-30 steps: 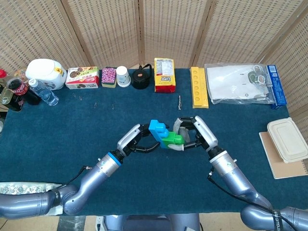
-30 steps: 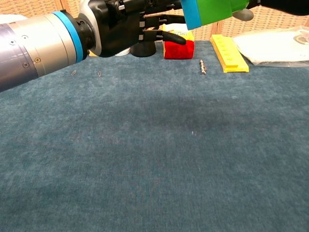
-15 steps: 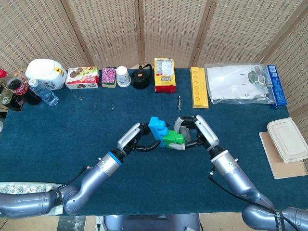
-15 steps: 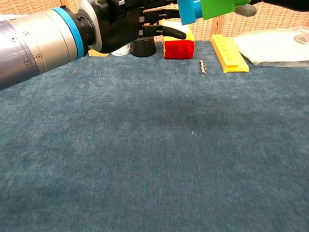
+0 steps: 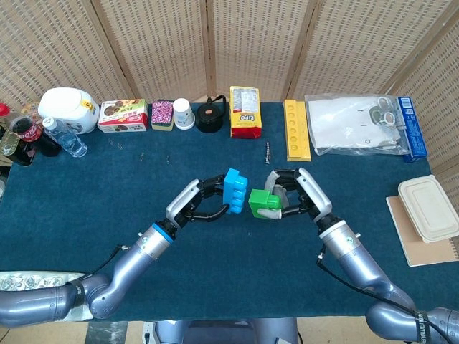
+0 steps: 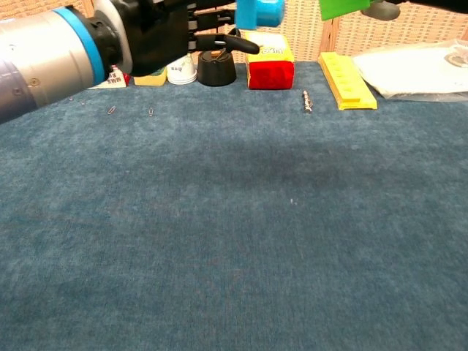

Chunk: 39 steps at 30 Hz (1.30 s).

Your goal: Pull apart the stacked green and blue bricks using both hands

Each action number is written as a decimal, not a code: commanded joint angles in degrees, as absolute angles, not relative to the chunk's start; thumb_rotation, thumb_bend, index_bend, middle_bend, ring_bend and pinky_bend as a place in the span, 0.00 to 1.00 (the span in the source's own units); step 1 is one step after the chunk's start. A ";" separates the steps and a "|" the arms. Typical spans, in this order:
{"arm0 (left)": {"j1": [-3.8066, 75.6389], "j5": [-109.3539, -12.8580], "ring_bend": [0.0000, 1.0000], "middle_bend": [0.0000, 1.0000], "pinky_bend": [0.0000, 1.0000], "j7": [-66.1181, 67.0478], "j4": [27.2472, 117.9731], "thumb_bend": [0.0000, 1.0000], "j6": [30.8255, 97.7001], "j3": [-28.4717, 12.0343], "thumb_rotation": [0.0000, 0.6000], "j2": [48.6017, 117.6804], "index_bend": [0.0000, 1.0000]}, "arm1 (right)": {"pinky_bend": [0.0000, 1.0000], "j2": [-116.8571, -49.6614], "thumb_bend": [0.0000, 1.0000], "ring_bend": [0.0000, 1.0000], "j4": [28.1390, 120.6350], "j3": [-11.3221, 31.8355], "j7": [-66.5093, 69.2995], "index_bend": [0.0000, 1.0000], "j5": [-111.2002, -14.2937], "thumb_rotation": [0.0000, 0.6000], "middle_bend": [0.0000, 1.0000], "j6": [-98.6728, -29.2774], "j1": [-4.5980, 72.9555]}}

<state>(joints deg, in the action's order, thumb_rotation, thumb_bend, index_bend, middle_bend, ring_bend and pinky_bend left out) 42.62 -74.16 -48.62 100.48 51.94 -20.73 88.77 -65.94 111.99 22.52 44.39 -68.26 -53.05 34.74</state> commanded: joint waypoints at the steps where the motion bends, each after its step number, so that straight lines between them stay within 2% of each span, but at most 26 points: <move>1: 41.17 -75.65 0.19 0.29 0.37 -49.28 101.06 0.45 53.06 -19.85 0.85 86.64 0.54 | 0.78 -65.28 0.05 0.75 110.90 22.39 44.91 0.68 -68.28 1.00 0.66 -52.03 34.67; 8: 37.62 -79.88 0.19 0.29 0.37 -48.79 103.30 0.45 56.39 -17.55 0.85 79.94 0.54 | 0.78 -64.57 0.05 0.75 107.95 21.52 43.62 0.68 -68.33 1.00 0.66 -49.11 35.70; 16: 33.25 -82.98 0.19 0.29 0.37 -43.57 105.77 0.44 60.19 -14.32 0.84 71.23 0.54 | 0.73 -65.29 0.05 0.71 103.68 18.17 35.22 0.68 -71.04 1.00 0.66 -46.06 38.14; 23: 29.24 -84.82 0.19 0.29 0.37 -36.88 108.58 0.44 63.17 -10.67 0.83 63.83 0.54 | 0.68 -69.24 0.04 0.66 98.39 13.74 18.72 0.66 -74.96 1.00 0.64 -47.10 40.60; 28: 26.02 -86.02 0.19 0.29 0.37 -30.18 108.17 0.44 65.39 -7.04 0.83 60.73 0.54 | 0.64 -74.59 0.03 0.62 92.49 9.70 -0.65 0.64 -74.16 1.00 0.62 -47.13 43.03; 39: 23.76 -88.17 0.19 0.29 0.37 -23.00 105.72 0.44 68.22 -4.25 0.84 60.52 0.54 | 0.61 -80.99 0.02 0.58 88.36 6.72 -23.95 0.62 -65.99 1.00 0.60 -50.05 44.62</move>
<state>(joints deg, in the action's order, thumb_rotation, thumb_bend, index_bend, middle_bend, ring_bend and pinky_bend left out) 23.98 -88.06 -23.42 106.08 68.00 -4.53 60.36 -78.88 90.17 8.29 -19.39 -68.38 -49.04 43.62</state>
